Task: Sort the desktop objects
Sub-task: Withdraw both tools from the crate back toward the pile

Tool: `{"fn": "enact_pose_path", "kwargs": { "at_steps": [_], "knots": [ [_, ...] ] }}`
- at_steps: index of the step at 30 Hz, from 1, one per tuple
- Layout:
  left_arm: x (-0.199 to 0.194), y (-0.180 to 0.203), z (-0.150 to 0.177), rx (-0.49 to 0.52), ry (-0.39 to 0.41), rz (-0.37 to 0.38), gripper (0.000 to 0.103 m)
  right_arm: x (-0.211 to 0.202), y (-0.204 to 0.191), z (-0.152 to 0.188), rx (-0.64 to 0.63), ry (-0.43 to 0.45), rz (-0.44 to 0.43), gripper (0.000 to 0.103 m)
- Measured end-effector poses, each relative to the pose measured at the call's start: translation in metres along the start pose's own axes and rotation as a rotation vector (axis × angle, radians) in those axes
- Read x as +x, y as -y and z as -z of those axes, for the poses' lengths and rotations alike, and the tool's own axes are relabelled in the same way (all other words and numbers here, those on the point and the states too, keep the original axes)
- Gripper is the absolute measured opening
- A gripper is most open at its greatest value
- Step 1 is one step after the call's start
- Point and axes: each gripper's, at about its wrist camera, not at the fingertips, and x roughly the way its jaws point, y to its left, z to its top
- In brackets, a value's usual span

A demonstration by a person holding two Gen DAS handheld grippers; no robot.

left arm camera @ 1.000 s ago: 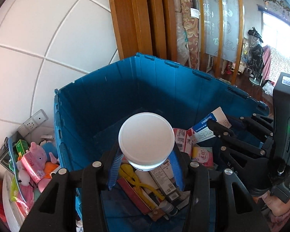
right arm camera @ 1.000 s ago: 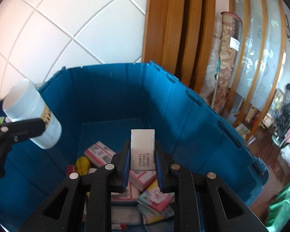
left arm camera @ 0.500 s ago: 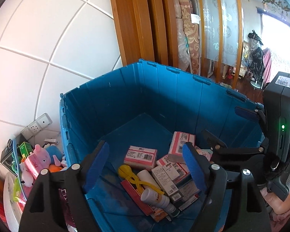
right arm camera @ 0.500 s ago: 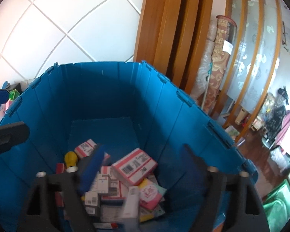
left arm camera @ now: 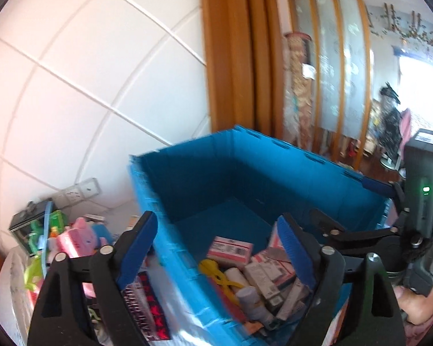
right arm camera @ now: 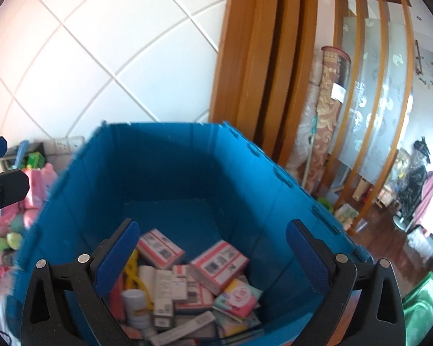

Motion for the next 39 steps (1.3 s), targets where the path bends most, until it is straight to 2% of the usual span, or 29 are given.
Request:
{"fn": "enact_pose_path", "kwargs": {
  "at_steps": [5, 9, 15, 18, 21, 26, 30, 35, 39],
  "knots": [
    [-0.025, -0.043, 0.014, -0.045, 0.063, -0.108, 0.09, -0.023, -0.033, -0.012, -0.004, 0.053, -0.039, 0.103],
    [-0.041, -0.081, 0.029, -0.095, 0.079, -0.193, 0.09, -0.037, -0.065, -0.02, 0.005, 0.087, -0.091, 0.103],
    [-0.059, -0.146, 0.062, -0.142, 0.048, -0.281, 0.09, -0.051, -0.128, -0.028, -0.03, 0.111, -0.197, 0.103],
    [-0.066, -0.184, 0.084, -0.199, 0.01, -0.329, 0.09, -0.051, -0.165, -0.028, -0.065, 0.102, -0.264, 0.103],
    [-0.068, -0.223, 0.112, -0.245, -0.04, -0.388, 0.09, -0.045, -0.201, -0.024, -0.096, 0.082, -0.338, 0.103],
    [-0.073, -0.282, 0.162, -0.341, -0.095, -0.487, 0.09, -0.018, -0.257, -0.01, -0.138, -0.01, -0.432, 0.103],
    [-0.066, -0.309, 0.195, -0.398, -0.152, -0.526, 0.09, 0.011, -0.289, 0.004, -0.17, -0.095, -0.478, 0.103],
    [-0.037, -0.317, 0.22, -0.413, -0.231, -0.509, 0.09, 0.048, -0.319, 0.026, -0.193, -0.199, -0.5, 0.103],
    [0.0, -0.317, 0.232, -0.401, -0.291, -0.455, 0.09, 0.076, -0.329, 0.039, -0.208, -0.268, -0.499, 0.103]
  ]
}}
